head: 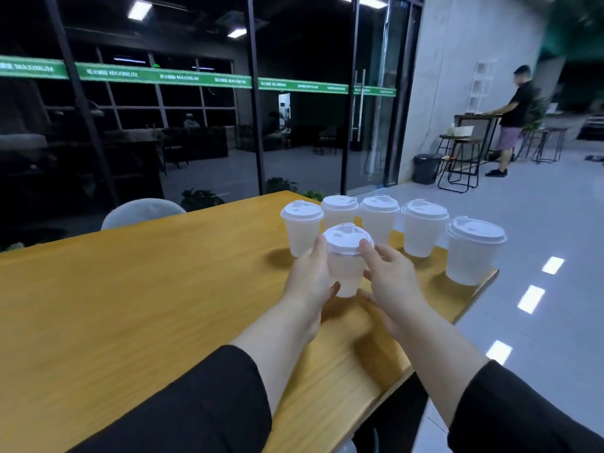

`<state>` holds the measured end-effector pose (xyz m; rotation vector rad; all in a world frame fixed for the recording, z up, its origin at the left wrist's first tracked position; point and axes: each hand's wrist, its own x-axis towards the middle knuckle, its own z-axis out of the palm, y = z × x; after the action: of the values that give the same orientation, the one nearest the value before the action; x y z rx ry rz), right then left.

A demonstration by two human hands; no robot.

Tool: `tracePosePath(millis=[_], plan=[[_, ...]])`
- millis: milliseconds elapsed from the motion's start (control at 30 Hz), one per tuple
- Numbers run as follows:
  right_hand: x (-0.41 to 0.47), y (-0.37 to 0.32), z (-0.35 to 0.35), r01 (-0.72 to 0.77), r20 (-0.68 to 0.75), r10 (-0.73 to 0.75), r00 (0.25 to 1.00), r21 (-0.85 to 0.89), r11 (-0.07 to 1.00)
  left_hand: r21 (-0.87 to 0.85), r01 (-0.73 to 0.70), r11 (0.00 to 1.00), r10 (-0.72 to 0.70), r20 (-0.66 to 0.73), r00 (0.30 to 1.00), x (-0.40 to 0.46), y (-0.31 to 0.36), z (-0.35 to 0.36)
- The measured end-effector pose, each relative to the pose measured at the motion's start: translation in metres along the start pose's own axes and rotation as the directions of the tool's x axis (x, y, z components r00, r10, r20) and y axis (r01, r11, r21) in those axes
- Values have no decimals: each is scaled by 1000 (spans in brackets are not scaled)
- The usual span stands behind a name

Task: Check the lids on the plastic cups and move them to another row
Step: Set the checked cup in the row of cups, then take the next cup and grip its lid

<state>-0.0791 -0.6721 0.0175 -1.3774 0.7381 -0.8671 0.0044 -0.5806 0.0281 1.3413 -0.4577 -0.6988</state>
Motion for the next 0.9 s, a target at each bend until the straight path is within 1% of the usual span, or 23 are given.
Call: tracePosePath(millis=[67,100,167,267,400,500,600,667,733,800,900], plan=[[16,-4,-1,-110,-21,111,994,39,993,-16,10,1000,-10,-40,999,14,2,9],[23,-7,-2,-145,-28,147,989,47,988,2,24,1000,-24,-67,997,22,3,12],[37,-12,-2,-174,-35,176,984,36,984,43,55,998,-51,-95,994,35,5,18],[55,-17,-4,-198,-61,196,979,-20,980,29,94,995,-92,-63,994,53,7,24],[71,-19,-8,-198,-72,195,978,-35,980,-8,83,997,-83,-7,997,59,13,33],[69,-11,-13,-199,-68,201,977,40,979,-49,62,997,-63,-8,998,54,11,32],[53,-2,-9,-180,-94,196,976,158,971,-23,20,1000,-21,-41,999,42,3,18],[38,-3,2,-179,-55,194,979,209,962,-11,-3,1000,2,-90,996,31,1,2],[21,-6,20,-189,28,188,982,221,957,-6,-31,999,30,-159,987,17,5,-21],[1,-12,44,-206,140,181,973,194,959,30,-64,997,70,-234,970,-5,15,-54],[-35,-20,94,-209,331,160,930,120,971,85,-113,990,136,-356,924,-46,35,-119]])
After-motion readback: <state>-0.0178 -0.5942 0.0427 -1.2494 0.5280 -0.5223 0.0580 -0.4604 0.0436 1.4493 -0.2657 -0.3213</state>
